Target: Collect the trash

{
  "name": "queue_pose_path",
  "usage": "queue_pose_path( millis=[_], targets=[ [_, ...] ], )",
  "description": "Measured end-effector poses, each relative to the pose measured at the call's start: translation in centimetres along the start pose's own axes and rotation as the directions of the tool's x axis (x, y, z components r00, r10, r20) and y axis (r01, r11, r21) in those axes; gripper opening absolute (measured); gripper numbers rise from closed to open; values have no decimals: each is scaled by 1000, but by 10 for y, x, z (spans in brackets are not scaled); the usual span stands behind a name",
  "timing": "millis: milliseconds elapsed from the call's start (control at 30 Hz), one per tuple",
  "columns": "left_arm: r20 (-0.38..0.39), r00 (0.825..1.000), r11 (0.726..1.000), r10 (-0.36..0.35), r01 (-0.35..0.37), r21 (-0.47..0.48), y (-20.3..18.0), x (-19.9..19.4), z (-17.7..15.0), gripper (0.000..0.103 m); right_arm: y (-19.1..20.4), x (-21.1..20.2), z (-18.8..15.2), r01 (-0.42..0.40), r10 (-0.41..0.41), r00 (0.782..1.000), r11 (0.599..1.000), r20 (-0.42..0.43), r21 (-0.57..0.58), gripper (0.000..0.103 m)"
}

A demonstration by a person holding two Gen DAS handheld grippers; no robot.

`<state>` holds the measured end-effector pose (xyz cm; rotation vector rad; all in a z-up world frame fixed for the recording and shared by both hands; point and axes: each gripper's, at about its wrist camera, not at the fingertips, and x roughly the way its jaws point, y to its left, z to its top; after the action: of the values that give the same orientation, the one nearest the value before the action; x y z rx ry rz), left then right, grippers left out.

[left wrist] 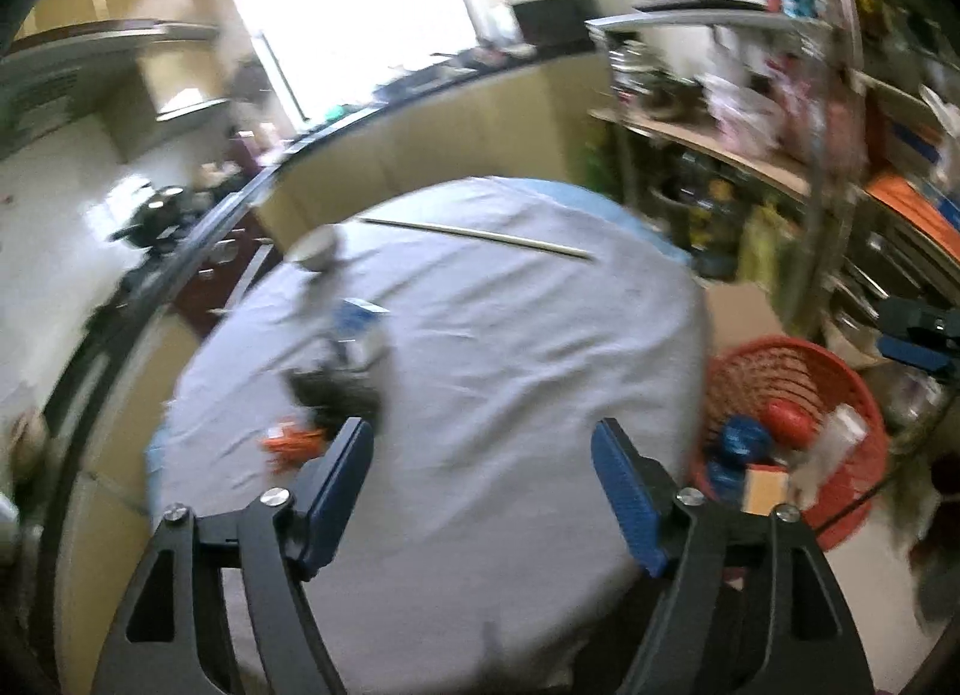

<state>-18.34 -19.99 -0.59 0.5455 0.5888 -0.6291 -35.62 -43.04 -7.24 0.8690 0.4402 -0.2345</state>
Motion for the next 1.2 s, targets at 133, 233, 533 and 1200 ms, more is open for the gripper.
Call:
queue_pose_path(
  millis=[133, 233, 533, 1200],
  targets=[
    [13, 996, 993, 93, -91, -76, 39, -12, -11, 87, 39, 13, -5, -28, 27, 999, 997, -17, -65, 64],
    [10, 990, 982, 140, -137, -127, 66, -18, -20, 87, 68, 25, -10, -48, 44, 998, 991, -35, -123, 64],
    [4, 973, 943, 232, -224, -247, 126, -37, -46, 87, 138, 52, -22, -102, 84, 993, 963, -81, -251, 64],
    [-36, 960, 903, 279, -275, -329, 187, -45, -91, 87, 234, 96, -61, -171, 113, 980, 897, -162, -408, 65]
  ],
)
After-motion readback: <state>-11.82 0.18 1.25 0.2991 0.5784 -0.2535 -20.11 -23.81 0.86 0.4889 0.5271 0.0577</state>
